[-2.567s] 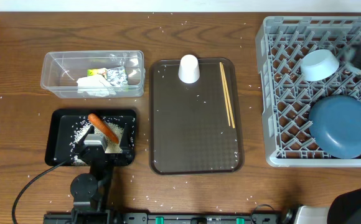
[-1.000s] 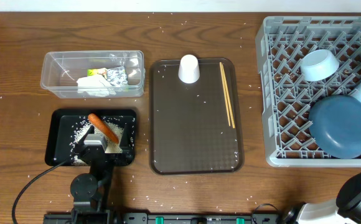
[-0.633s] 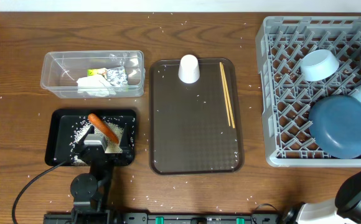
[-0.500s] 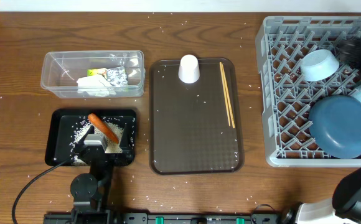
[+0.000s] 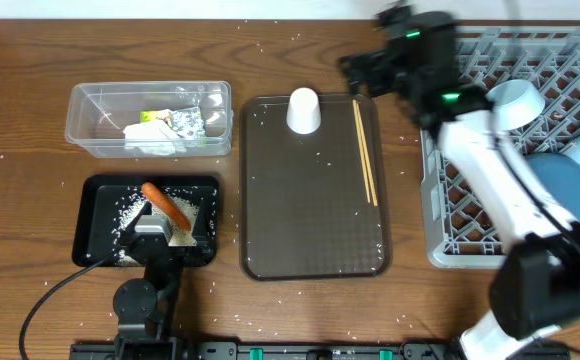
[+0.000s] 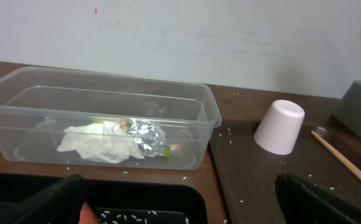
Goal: Sort waste into correct bins and load items into the dishwasher rack
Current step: 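Reach the right gripper back to the pink cup on the tray, then grasp the pink cup with the right gripper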
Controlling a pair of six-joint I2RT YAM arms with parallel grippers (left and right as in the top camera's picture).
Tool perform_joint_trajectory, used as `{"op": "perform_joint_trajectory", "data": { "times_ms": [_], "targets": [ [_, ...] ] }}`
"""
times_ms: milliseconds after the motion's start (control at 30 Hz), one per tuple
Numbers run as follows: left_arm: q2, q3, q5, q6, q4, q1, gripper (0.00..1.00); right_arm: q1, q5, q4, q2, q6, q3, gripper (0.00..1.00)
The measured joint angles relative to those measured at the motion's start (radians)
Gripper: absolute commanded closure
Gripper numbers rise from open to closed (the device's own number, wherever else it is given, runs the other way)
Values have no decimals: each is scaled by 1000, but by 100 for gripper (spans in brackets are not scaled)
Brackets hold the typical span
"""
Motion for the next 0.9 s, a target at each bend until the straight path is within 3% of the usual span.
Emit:
{"op": "perform_joint_trajectory", "data": {
  "times_ms": [333,900],
  "targets": [
    [0,0,0,0,0,0,2,109,93,125,211,73,0,1],
    [0,0,0,0,0,0,2,202,107,170,320,138,0,1]
  ]
}}
